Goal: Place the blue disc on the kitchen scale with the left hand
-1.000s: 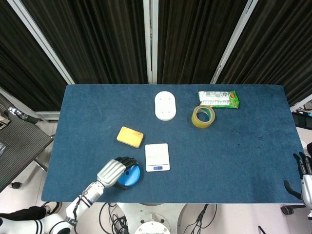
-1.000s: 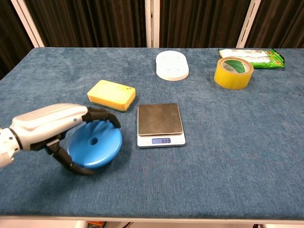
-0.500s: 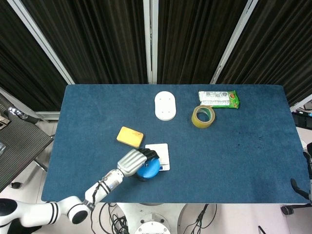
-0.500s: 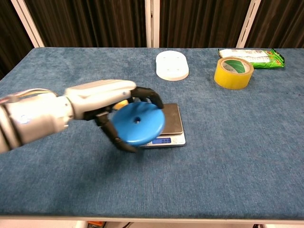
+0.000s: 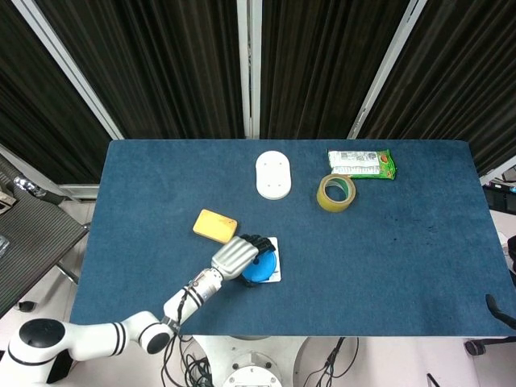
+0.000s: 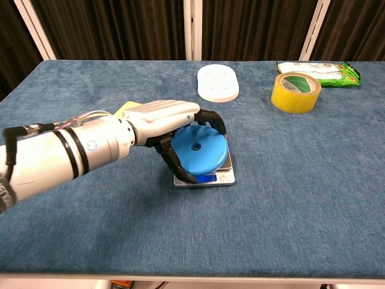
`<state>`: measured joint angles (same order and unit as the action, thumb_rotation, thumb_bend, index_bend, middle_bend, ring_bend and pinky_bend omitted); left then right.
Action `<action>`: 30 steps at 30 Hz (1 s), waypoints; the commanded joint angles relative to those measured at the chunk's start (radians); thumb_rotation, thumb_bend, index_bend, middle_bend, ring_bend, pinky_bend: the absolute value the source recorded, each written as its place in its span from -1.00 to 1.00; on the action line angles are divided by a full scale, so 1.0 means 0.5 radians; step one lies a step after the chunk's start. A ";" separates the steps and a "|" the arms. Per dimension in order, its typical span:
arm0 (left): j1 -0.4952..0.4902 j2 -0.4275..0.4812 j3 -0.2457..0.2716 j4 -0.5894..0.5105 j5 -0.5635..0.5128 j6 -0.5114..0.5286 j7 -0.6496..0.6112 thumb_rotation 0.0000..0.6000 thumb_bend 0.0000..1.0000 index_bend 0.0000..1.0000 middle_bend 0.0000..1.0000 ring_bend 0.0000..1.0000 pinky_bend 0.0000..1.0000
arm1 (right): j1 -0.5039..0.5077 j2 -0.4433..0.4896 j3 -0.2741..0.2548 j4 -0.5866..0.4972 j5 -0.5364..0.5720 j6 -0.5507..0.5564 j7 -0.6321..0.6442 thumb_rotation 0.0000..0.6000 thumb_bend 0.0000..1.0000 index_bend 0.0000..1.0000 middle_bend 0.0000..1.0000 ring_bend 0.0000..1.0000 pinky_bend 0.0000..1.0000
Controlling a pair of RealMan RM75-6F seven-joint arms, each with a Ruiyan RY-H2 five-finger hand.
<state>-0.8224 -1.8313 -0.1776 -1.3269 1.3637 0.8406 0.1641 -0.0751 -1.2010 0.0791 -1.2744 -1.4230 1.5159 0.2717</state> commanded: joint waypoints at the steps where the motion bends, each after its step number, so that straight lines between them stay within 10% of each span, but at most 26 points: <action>1: -0.020 -0.028 0.009 0.058 0.002 0.005 -0.005 1.00 -0.77 -0.34 -0.37 -0.55 0.04 | 0.003 0.001 0.001 0.004 0.002 -0.008 0.002 1.00 -0.54 -1.00 -1.00 -1.00 -1.00; 30: -0.045 0.015 0.056 0.075 -0.006 0.039 -0.112 1.00 -0.78 -0.71 -0.86 -1.00 -0.60 | 0.019 -0.010 -0.004 0.000 0.003 -0.046 -0.028 1.00 -0.54 -1.00 -1.00 -1.00 -1.00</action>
<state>-0.8464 -1.8279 -0.1508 -1.2847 1.3621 0.8582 0.1053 -0.0656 -1.2062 0.0773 -1.2743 -1.4214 1.4927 0.2579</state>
